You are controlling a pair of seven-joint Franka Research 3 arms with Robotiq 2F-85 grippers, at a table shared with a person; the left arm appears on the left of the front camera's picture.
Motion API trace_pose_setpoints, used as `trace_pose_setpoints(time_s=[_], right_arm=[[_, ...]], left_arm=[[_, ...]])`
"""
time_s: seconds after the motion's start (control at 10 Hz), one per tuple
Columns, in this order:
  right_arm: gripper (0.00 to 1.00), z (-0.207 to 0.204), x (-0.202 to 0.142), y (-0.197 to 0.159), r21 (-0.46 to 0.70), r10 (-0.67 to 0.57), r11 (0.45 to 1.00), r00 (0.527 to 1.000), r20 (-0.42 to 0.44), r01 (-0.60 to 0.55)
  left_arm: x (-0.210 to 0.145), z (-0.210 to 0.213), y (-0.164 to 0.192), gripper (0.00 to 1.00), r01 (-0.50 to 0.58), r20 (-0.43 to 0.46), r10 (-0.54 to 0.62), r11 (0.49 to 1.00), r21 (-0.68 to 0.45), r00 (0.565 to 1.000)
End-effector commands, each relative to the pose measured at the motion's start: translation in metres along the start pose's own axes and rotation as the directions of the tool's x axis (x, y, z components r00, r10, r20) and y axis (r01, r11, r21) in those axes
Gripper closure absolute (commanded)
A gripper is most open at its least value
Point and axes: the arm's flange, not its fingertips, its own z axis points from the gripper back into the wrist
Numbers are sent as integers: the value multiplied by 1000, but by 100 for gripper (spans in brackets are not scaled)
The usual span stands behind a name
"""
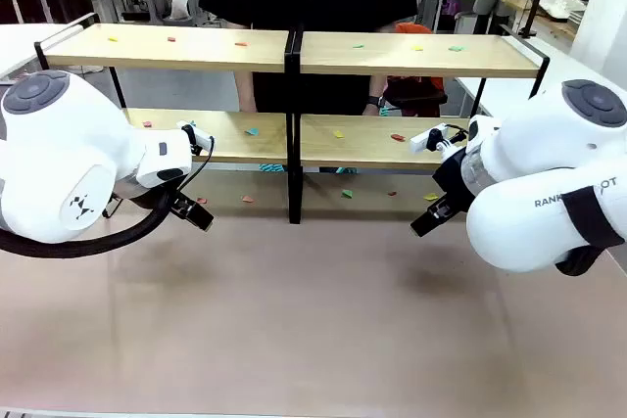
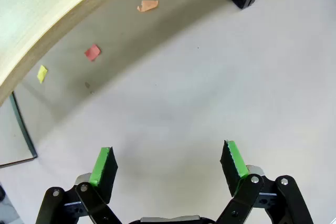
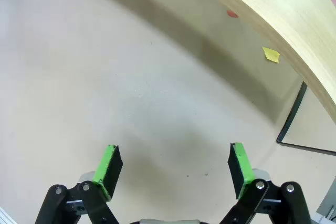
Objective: Clean the shelves.
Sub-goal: Pick up the Duster when the human hands it over.
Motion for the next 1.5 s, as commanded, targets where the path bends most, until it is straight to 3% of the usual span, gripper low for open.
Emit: trace_pose_setpoints(time_s=[0.0,1.0,1.2,1.4], right_arm=[[0,0,0,0,0,0,1000,1000,0,0],[0,0,0,0,0,1,1000,1000,0,-1],[0,88,12,-24,-50,70,996,998,1,-70],[0,180,11,-51,-59,60,997,997,55,-56]], left_arm=[[0,0,0,0,0,0,0,1000,0,1000],[0,0,0,0,-1,0,1,1000,0,1000],[-15,86,14,0,65,135,-49,991,-115,990],[-38,172,37,0,80,219,-57,992,-98,974]])
